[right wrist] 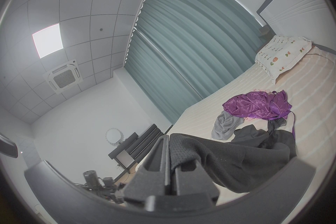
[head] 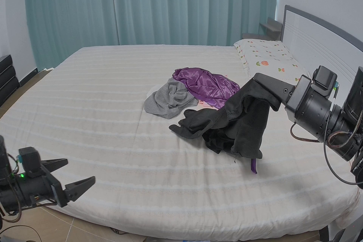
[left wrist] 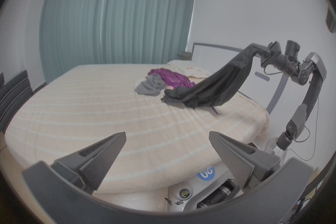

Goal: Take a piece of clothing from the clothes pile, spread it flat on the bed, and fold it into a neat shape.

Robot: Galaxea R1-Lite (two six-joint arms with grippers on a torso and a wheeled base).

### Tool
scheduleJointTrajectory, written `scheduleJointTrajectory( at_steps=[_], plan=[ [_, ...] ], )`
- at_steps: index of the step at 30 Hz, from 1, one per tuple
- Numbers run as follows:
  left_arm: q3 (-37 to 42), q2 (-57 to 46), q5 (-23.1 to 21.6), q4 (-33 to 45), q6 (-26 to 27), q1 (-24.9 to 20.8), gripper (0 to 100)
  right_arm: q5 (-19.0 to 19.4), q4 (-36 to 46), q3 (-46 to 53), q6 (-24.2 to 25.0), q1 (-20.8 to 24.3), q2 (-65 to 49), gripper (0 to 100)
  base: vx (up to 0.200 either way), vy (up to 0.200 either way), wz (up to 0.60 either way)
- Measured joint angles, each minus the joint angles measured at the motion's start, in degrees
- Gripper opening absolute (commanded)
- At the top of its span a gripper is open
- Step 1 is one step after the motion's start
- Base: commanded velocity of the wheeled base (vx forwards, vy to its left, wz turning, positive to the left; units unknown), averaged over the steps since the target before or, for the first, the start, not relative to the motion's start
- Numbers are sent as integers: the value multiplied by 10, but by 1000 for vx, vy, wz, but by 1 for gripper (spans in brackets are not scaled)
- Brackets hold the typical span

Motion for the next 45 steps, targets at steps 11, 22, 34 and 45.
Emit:
scheduleJointTrajectory(
  at_steps=[11,22,34,45],
  plan=[
    [-21,292,28,-181,-26,-85,100,2,-1,3,3,-13,-1,0,0,0,0],
    [-107,516,89,-305,-75,-155,100,1,0,6,1,-17,-4,0,0,0,0],
    [-284,695,114,-359,-86,-176,100,-4,-1,-2,-4,-1,-9,0,0,0,0],
    [-443,808,137,-355,-72,-179,100,-5,-17,-4,-14,7,-15,0,0,0,0]
  ],
)
